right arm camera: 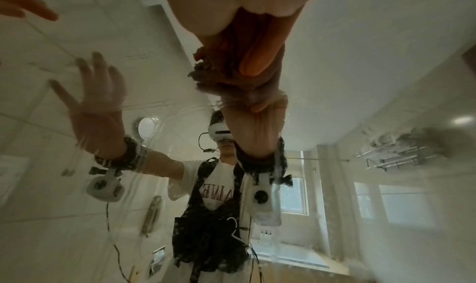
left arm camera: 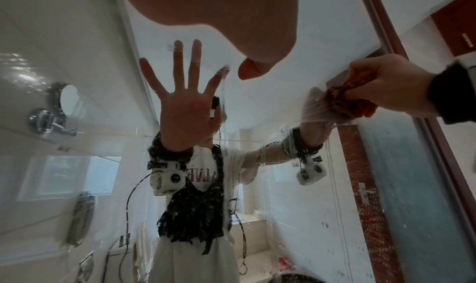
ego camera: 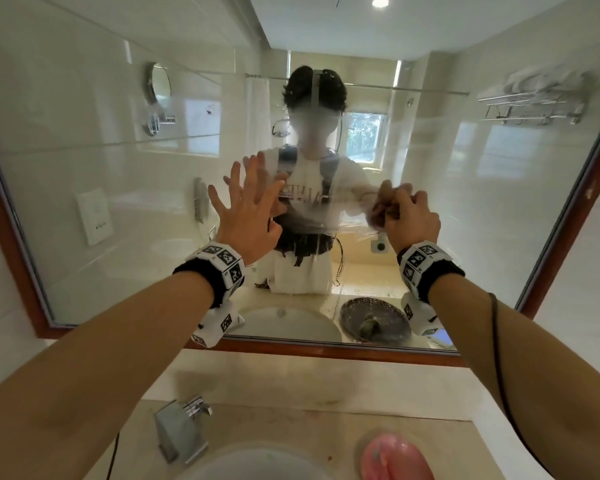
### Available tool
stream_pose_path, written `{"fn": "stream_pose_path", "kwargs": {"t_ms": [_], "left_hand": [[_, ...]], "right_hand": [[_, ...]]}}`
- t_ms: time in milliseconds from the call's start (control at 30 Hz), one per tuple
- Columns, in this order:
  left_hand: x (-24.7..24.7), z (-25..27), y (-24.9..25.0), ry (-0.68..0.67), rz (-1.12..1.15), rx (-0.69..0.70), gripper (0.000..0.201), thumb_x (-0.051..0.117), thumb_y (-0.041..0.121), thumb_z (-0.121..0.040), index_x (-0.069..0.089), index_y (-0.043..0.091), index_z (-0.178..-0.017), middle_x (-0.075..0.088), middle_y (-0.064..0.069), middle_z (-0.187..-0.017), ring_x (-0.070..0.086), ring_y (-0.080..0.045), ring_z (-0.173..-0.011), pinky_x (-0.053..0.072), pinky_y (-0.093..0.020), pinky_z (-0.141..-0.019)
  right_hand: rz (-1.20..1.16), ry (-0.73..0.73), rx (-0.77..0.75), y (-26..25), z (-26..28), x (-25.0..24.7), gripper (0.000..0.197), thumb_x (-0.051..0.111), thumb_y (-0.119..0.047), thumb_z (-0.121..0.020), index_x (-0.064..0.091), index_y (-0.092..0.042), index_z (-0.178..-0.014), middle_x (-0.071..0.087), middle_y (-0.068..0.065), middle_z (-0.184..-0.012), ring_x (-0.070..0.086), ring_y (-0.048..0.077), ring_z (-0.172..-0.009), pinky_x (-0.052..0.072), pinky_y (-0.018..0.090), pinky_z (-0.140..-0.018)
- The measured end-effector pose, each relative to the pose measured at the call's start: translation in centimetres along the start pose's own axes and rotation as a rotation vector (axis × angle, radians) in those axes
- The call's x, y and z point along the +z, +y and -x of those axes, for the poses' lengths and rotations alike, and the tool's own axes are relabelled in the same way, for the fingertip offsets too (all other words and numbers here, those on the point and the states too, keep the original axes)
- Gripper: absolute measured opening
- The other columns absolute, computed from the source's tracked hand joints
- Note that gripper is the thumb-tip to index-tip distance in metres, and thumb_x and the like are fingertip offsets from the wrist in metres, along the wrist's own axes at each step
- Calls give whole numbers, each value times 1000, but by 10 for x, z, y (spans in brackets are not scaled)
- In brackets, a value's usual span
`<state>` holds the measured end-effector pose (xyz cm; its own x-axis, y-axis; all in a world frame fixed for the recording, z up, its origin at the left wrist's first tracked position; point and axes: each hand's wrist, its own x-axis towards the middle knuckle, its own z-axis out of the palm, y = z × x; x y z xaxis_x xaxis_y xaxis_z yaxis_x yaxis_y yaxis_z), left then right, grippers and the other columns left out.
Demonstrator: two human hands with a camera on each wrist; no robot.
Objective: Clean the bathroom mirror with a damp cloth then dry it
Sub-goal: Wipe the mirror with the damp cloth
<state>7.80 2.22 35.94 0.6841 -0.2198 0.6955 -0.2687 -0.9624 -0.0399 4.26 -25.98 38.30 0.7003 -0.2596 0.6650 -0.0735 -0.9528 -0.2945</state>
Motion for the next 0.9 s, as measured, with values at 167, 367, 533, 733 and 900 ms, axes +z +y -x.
{"fn": "stream_pose_path", "kwargs": {"t_ms": [167, 367, 533, 733, 900], "left_hand": [[3, 5, -23, -11, 24, -10, 85, 54, 42, -90, -6, 39, -151, -21, -11, -163, -14, -41, -149, 3, -74, -111], [3, 13, -75, -26, 34, 10, 86, 54, 45, -90, -8, 39, -150, -26, -7, -161, -16, -39, -149, 1, -74, -111], [-2, 16, -125, -21, 74, -22, 88, 52, 46, -91, -11, 42, -151, -25, -8, -162, -20, -37, -149, -5, -71, -111], [0, 29, -182, -5, 87, -78, 96, 53, 47, -91, -26, 44, -146, -23, -10, -163, -20, -36, -149, -2, -73, -112], [3, 33, -195, 4, 81, -110, 93, 55, 46, -89, -14, 43, -152, -18, -12, -164, -16, -37, -150, 3, -75, -111]], "right_hand": [[-44, 30, 31, -24, 7, 8, 34, 53, -20, -93, 43, -11, -124, 48, 17, -120, 59, 44, -81, 45, 42, -71], [-105, 39, -103, -107, 17, 34, 41, 57, -20, -91, 45, -18, -130, 46, 10, -125, 59, 33, -85, 46, 34, -72], [-52, -40, -255, -192, 20, 71, 52, 62, -23, -85, 43, -24, -134, 44, 11, -133, 59, 34, -96, 54, 40, -75], [40, -118, -442, -276, 49, 92, 33, 57, -22, -90, 53, -19, -122, 42, 15, -135, 57, 36, -99, 51, 40, -76], [76, -151, -469, -279, 56, 91, 33, 53, -21, -93, 52, -19, -126, 39, 17, -139, 56, 42, -99, 51, 44, -74]]}}
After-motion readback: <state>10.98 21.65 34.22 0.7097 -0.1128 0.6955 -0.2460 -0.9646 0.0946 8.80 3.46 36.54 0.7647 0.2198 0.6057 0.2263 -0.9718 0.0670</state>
